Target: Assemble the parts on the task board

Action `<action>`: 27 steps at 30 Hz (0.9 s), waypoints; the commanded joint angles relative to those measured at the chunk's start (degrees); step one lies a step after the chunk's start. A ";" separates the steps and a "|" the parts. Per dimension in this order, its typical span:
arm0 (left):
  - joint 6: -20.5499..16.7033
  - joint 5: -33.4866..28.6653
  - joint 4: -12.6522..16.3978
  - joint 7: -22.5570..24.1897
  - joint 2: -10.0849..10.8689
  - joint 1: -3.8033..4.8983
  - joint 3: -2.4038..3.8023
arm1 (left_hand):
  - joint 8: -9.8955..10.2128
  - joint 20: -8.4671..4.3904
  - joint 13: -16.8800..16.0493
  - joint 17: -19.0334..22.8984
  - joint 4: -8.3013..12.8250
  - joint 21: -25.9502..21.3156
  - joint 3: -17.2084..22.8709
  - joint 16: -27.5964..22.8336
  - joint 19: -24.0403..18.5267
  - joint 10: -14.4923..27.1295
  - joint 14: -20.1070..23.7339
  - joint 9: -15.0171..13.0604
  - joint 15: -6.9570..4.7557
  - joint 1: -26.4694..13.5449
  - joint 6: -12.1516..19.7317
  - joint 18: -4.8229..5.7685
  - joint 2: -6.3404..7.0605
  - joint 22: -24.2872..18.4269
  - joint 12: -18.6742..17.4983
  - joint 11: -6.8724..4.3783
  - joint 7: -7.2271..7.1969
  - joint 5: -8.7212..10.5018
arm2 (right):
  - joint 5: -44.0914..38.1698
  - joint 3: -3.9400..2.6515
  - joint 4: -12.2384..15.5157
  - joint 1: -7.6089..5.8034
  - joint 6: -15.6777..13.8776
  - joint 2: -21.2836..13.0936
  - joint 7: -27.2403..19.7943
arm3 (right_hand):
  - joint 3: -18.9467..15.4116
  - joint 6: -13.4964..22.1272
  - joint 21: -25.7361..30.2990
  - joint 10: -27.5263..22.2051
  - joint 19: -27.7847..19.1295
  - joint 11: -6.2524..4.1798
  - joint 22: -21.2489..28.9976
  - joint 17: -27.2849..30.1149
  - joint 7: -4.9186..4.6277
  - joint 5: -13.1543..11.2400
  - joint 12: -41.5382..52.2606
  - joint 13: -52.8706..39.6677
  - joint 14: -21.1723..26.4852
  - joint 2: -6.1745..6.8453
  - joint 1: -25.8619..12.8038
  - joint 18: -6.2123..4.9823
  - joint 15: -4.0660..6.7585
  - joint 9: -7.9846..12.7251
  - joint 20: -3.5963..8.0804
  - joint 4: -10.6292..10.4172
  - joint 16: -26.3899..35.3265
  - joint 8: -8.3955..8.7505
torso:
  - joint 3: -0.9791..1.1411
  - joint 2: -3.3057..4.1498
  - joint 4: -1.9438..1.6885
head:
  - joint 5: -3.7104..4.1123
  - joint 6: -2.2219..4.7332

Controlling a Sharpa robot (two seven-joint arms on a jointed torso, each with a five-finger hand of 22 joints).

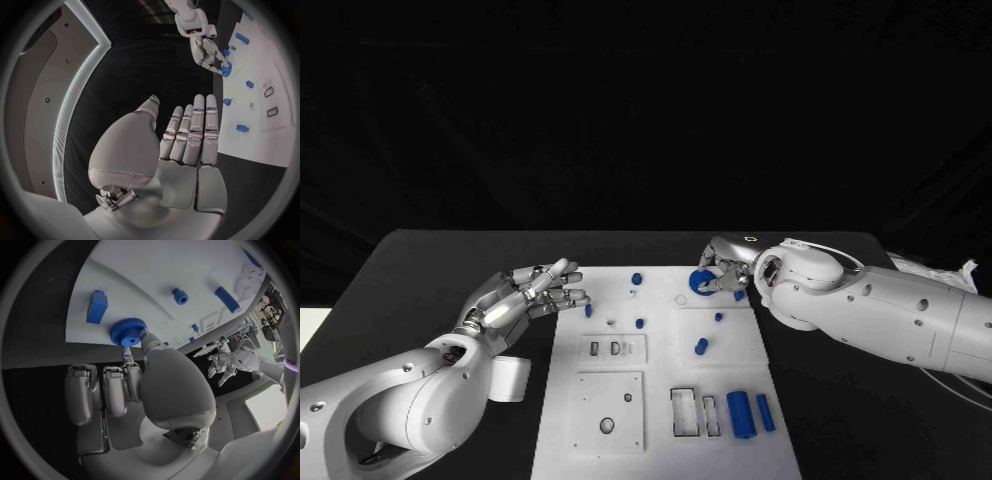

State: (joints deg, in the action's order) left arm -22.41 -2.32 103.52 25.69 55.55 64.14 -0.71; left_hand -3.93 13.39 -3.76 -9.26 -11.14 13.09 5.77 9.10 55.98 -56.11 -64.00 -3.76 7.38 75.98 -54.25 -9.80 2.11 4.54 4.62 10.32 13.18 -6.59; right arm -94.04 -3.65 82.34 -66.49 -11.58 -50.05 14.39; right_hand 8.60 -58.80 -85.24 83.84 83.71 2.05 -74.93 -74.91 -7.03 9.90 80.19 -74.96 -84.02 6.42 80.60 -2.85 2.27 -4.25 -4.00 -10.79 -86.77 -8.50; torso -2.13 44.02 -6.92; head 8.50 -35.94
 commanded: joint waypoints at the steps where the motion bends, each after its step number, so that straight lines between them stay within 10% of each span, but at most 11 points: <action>1: 1.31 -0.04 0.07 0.14 -0.02 0.07 0.04 | 0.20 0.23 0.02 -0.06 0.34 -0.33 0.00 -0.21 0.03 -0.08 0.34 0.04 0.08 -0.07 0.02 -0.68 -0.50 -0.06 -0.28 0.28 0.40 0.29 | -1.00 0.24 0.06 0.39 0.63 0.03 0.82 | 1.19 -0.94 -0.35 1.65 1.99 -0.08 -4.76 -7.01 0.04 2.16 0.37 -7.10 -4.49 -0.27 -0.06 0.69 -0.10 -0.14 0.16 0.25 -0.38 0.26 | -0.02 -0.02 -0.01 | 0.03 -0.03; 27: 1.48 -0.04 0.17 0.06 0.04 0.07 0.04 | 0.22 0.24 0.03 -0.08 0.38 -0.37 -0.01 -0.26 0.03 -0.06 0.36 0.05 0.09 -0.07 0.05 -0.68 -0.52 -0.08 -0.32 0.28 0.39 0.30 | -4.27 -0.12 7.16 0.18 -4.85 0.35 2.82 | 5.53 -3.43 -1.43 2.16 3.00 -0.88 -7.19 -7.47 0.94 5.40 1.00 -7.98 -4.56 -0.77 -0.56 1.18 0.57 -0.53 0.74 1.15 -0.52 -0.44 | -0.10 -0.06 -0.06 | -0.21 0.12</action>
State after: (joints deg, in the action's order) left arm -22.15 -2.32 103.55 25.49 55.62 64.14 -0.71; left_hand -3.93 13.39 -3.76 -9.24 -11.14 13.09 5.77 9.10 55.98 -56.11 -64.00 -3.76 7.38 75.98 -54.25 -9.81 2.11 4.55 4.62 10.32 13.19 -6.59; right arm -95.57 -3.68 88.67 -66.20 -14.61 -49.83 15.86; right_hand 13.78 -60.69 -86.37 84.05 84.12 1.44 -74.91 -74.94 -7.26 15.52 81.08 -74.95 -83.91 6.01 80.07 -2.12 2.38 -4.29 -3.60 -9.69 -86.99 -8.22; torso -2.21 43.97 -6.96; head 8.32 -35.95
